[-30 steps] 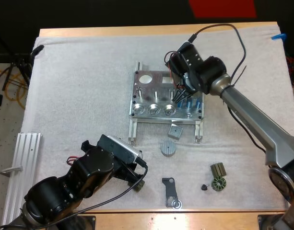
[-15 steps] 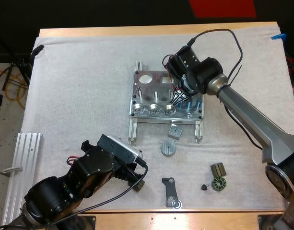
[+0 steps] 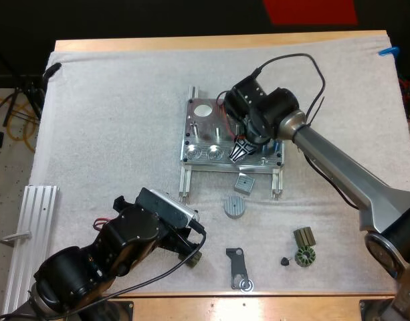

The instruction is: Load cells from right to left

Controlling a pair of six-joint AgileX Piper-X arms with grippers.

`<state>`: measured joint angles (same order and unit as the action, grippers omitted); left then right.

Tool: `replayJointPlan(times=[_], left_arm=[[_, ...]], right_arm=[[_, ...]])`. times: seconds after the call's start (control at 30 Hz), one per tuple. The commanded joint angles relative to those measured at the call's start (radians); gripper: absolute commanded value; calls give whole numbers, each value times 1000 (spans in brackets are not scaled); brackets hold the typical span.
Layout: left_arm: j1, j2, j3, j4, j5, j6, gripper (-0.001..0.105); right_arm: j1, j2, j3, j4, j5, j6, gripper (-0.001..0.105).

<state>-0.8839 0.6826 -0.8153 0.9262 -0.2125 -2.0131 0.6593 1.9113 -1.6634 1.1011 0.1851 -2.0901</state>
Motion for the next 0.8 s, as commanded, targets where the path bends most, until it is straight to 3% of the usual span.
replayJointPlan(times=[0.0,0.47,0.77], left_arm=[[0,-6,-2,-12,-17,-1,62],[0,-6,-2,-12,-17,7,62],[0,-6,-2,-12,-25,48,62]], right_arm=[[-3,-5,-1,4,20,0,50],[-3,-140,-1,-15,50,-8,50],[-41,-263,-1,98,36,130,50]])
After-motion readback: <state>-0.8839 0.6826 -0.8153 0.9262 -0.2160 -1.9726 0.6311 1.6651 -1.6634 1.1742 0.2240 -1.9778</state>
